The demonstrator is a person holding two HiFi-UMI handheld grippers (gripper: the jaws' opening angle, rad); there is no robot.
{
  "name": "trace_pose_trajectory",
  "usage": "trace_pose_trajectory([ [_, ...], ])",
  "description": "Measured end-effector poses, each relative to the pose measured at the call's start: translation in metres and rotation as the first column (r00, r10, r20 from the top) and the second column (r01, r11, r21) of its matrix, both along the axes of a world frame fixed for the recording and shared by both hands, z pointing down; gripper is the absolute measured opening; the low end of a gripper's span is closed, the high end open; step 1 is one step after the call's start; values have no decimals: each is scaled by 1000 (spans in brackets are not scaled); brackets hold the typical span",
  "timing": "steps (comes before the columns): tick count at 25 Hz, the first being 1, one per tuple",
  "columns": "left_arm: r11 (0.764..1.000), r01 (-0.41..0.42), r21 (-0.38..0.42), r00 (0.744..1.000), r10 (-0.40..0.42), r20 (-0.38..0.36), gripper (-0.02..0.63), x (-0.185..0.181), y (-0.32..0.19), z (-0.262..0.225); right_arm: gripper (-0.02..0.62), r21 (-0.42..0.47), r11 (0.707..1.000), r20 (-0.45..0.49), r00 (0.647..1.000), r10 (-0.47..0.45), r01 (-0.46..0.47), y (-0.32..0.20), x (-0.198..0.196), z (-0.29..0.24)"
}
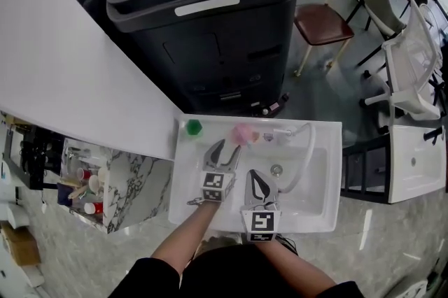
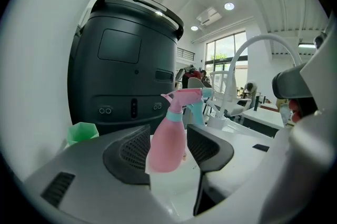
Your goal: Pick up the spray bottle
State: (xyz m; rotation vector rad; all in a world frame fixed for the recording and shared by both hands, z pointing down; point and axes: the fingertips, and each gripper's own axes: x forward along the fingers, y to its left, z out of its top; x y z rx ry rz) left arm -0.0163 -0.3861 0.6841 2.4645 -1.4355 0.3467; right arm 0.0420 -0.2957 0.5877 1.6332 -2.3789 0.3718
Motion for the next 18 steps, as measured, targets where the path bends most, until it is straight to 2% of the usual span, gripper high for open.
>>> trace_pose_trajectory([
  [3,1000,-13,8,1000,13,-10,229,-2,-5,12,-2,-5,1000,-35,999,11,-11,-4,-1,14],
  [11,995,-87,53,996,88,-21,268,1,-19,19,-2,-59,997,-32,998,53,-55,-12,-2,47],
  [18,988,-140,69,990,142,-20,295,12,-16,28,-2,-62,997,-82,996,45,-50,-5,0,72],
])
